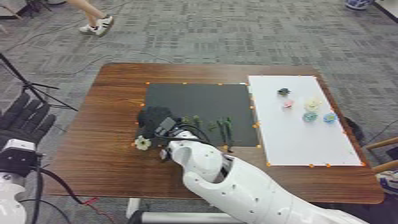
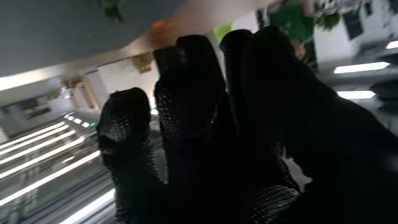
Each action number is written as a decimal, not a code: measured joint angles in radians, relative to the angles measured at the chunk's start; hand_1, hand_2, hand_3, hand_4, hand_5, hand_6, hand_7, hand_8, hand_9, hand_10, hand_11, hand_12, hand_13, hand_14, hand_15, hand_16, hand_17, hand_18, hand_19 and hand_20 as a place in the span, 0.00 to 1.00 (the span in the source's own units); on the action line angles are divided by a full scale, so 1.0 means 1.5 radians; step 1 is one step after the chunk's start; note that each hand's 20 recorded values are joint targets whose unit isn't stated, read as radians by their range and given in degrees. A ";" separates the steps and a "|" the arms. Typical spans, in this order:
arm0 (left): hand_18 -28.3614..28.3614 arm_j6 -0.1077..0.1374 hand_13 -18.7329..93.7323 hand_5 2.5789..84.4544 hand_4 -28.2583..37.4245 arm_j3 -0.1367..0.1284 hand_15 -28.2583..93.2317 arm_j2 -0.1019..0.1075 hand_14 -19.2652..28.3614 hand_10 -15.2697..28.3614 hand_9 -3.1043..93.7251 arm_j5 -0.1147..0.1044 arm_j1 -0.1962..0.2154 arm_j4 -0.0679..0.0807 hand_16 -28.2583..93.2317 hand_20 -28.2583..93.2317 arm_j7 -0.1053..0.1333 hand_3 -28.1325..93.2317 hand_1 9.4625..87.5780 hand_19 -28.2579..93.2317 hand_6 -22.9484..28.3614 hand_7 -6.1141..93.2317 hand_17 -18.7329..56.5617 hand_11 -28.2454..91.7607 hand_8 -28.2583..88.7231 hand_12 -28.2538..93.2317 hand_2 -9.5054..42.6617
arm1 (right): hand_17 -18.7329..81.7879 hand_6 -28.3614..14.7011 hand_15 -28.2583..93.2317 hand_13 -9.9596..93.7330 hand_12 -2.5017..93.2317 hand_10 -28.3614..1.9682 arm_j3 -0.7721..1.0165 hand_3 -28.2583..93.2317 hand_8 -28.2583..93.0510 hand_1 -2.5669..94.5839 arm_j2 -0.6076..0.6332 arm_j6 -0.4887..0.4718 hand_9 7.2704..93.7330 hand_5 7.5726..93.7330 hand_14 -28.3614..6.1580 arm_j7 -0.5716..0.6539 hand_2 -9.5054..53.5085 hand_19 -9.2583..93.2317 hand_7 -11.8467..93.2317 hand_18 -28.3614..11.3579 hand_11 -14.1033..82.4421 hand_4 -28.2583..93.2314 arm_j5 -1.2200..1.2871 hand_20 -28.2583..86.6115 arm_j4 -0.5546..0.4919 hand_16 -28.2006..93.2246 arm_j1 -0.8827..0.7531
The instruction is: Arrange flowers
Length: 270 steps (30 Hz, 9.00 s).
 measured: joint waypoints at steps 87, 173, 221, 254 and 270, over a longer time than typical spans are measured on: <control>0.68 -0.009 0.36 0.38 0.00 -0.090 0.43 -0.032 0.67 0.65 0.34 -0.008 0.098 -0.039 0.21 0.33 0.026 0.78 0.15 0.42 0.59 0.15 0.19 0.34 0.18 0.34 0.56 | 0.52 0.55 0.80 0.77 0.13 0.48 0.496 0.88 0.15 0.48 0.147 -0.079 0.53 0.54 0.53 0.159 0.01 0.89 0.22 0.11 0.24 0.03 -0.034 0.58 -0.265 0.45 -0.226; 0.68 -0.014 0.36 0.39 0.00 -0.069 0.45 -0.040 0.68 0.66 0.35 -0.039 0.100 -0.042 0.20 0.33 0.028 0.78 0.15 0.42 0.60 0.16 0.19 0.35 0.18 0.34 0.57 | 0.59 0.66 0.80 0.84 0.52 0.68 0.326 0.84 0.32 0.68 0.194 -0.003 0.90 0.80 0.66 0.120 0.00 0.96 0.45 0.14 0.31 0.00 0.178 0.60 -0.258 0.57 -0.140; 0.69 -0.010 0.36 0.39 0.00 0.090 0.44 0.020 0.67 0.65 0.35 -0.039 -0.063 0.013 0.21 0.33 0.023 0.78 0.15 0.42 0.60 0.16 0.19 0.35 0.18 0.33 0.58 | 0.57 0.65 0.75 0.82 0.42 0.67 0.070 0.82 0.25 0.66 -0.031 -0.048 0.86 0.73 0.69 0.010 0.00 0.92 0.42 0.15 0.24 0.00 -0.014 0.59 0.071 0.58 0.045; 0.68 -0.010 0.36 0.40 0.00 0.079 0.44 0.016 0.67 0.65 0.35 -0.029 -0.051 0.011 0.20 0.33 0.013 0.78 0.15 0.42 0.58 0.16 0.19 0.35 0.18 0.34 0.57 | 0.57 0.63 0.73 0.81 0.15 0.48 0.072 0.86 0.12 0.59 -0.030 -0.059 0.60 0.64 0.74 0.037 0.00 0.92 0.30 0.15 0.25 0.00 -0.015 0.58 0.066 0.56 0.015; 0.68 -0.010 0.36 0.40 0.00 0.079 0.44 0.016 0.67 0.65 0.35 -0.030 -0.051 0.011 0.20 0.33 0.014 0.78 0.16 0.42 0.59 0.16 0.19 0.35 0.18 0.34 0.57 | 0.58 0.62 0.76 0.83 0.17 0.50 0.066 0.86 0.18 0.58 -0.020 -0.027 0.68 0.68 0.65 0.038 0.00 0.93 0.29 0.13 0.28 0.00 -0.004 0.58 0.039 0.49 0.011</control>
